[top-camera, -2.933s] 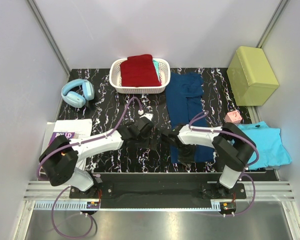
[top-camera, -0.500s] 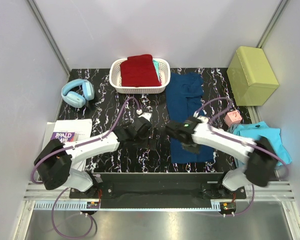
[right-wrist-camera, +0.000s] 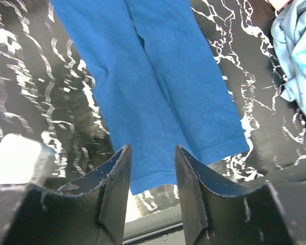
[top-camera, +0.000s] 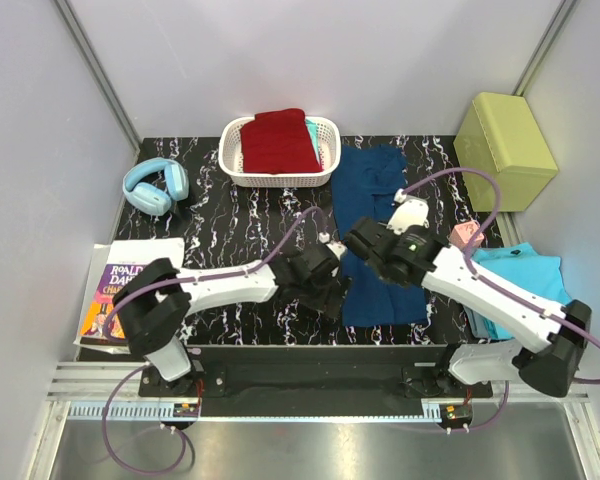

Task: Fold and stack the t-shirts
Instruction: Grab the bottom of the folded rectangular tshirt with both arms

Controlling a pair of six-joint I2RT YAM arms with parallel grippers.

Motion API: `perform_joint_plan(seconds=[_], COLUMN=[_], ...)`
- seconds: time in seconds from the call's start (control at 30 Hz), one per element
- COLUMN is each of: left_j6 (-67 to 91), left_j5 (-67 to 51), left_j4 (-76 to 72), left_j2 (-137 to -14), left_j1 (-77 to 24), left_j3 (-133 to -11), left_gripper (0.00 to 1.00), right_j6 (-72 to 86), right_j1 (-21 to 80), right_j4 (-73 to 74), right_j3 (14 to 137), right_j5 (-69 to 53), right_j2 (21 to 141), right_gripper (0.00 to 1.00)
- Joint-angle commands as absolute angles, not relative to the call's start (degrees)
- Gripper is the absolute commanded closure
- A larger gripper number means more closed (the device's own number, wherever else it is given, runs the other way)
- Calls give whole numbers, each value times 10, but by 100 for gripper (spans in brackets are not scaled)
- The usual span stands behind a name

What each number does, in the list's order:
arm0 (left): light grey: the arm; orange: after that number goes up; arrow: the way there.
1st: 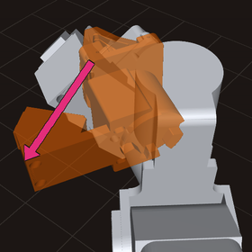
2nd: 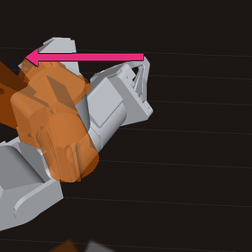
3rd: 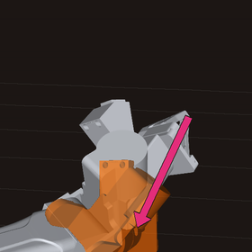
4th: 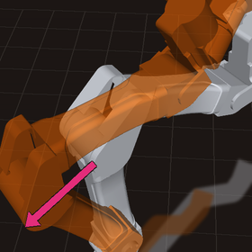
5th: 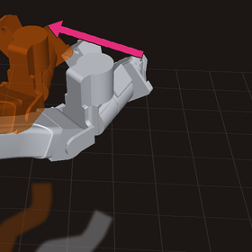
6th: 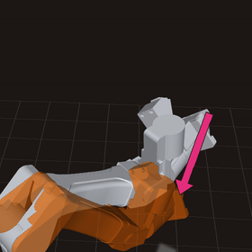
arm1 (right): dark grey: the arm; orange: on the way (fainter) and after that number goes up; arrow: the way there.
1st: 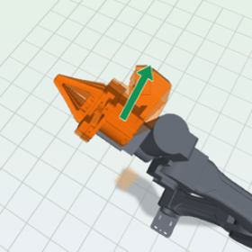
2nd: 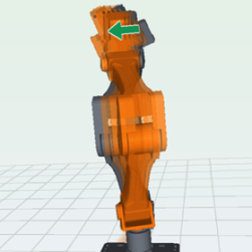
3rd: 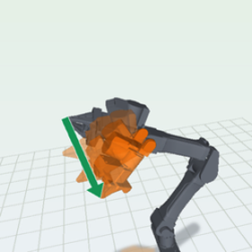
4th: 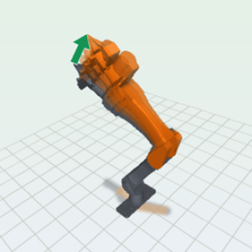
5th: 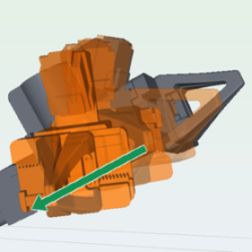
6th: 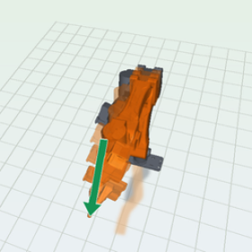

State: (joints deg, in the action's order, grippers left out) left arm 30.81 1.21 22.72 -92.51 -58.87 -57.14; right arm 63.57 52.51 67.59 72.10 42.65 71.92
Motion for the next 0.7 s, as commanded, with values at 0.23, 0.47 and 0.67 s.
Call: perform_joint_plan(seconds=[0.23,0.47,0.67], left_j6=[288,299,308], left_j5=[-28,-34,-25], left_j4=[197,199,198], left_j2=[-1052,-1066,-1035], left_j1=[-627,-639,-642], left_j3=[-710,-701,-662], left_gripper=[4,11,20], right_j6=[566,559,549], right_j1=[530,512,470], right_j4=[672,675,672], right_j3=[743,750,734], right_j5=[457,483,460], right_j2=[768,730,726], right_gripper=[53,53,55])
